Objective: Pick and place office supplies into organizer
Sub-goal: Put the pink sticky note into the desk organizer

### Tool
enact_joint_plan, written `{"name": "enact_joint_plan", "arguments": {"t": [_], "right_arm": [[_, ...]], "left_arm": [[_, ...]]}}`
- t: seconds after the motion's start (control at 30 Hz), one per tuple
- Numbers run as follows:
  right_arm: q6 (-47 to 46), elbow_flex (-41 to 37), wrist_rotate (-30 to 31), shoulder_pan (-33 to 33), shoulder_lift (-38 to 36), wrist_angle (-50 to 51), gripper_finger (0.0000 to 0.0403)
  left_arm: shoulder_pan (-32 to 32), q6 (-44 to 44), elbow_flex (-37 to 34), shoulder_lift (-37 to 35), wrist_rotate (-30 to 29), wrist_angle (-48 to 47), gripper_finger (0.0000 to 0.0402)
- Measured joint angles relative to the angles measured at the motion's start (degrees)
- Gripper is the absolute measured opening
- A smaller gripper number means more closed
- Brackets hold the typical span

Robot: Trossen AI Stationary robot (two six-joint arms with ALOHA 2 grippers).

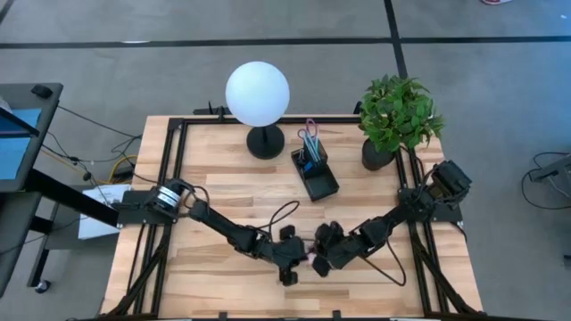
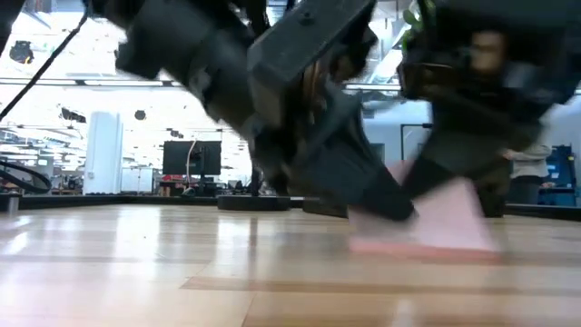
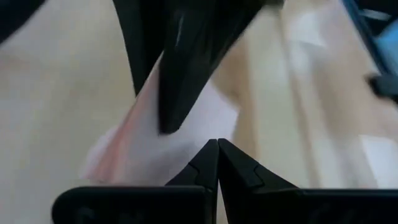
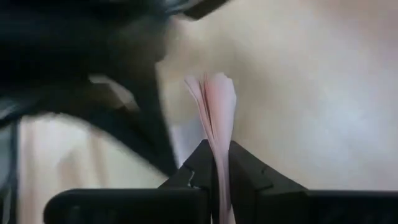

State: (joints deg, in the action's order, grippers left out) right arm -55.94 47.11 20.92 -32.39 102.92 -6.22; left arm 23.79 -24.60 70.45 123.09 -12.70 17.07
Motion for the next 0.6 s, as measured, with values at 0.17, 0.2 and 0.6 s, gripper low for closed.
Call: {"name": "enact_joint_plan", "arguments": {"t": [0.17, 0.2, 0.6], "right_arm": [[-0.69, 0.06, 14.92, 1.32, -4.67, 3.60, 0.0017], [-1.51, 0.07, 18.21, 1.56, -6.36, 5.29, 0.0017], [-18.92, 0.07, 35.41, 7.82, -20.97, 30.04, 0.0017]], "left_arm": [[1.08, -1.73, 0.11, -8.35, -13.85, -15.07, 0.0000], [1.52, -2.73, 0.11, -9.72, -16.27, -18.36, 0.0000], [8.72, -14.00, 0.16, -18.23, -34.50, -36.20, 0.0000]]}}
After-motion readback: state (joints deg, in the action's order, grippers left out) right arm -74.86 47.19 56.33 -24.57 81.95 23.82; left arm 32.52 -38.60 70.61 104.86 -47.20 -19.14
